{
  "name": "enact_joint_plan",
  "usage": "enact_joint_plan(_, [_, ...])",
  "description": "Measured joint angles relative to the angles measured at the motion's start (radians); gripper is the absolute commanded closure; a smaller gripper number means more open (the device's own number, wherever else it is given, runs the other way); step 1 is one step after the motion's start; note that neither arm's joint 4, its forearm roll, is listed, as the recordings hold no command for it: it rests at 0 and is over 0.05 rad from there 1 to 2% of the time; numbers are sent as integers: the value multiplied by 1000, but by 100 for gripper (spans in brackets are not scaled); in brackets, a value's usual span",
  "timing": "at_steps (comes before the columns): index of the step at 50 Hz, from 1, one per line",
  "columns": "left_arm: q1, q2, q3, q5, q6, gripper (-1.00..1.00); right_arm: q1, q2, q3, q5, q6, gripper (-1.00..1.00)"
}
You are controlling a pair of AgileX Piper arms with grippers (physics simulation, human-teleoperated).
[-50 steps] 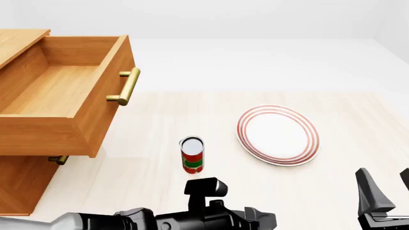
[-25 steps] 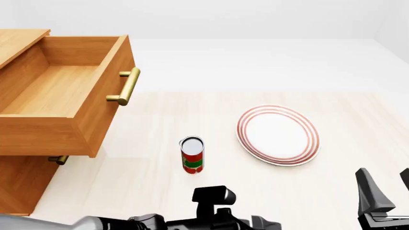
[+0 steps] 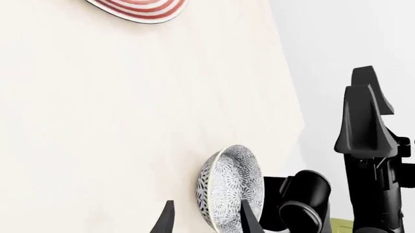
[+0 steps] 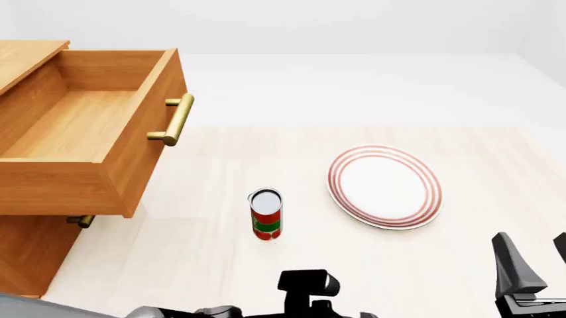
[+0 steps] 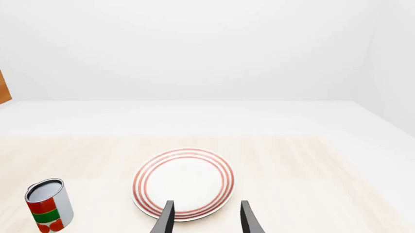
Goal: Put the bowl in the top drawer of the cabinet.
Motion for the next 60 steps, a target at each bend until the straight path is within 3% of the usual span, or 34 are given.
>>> enact_joint_plan(60, [-43,125,-19,-75,-38,-100,0,0,0,0,0,-100])
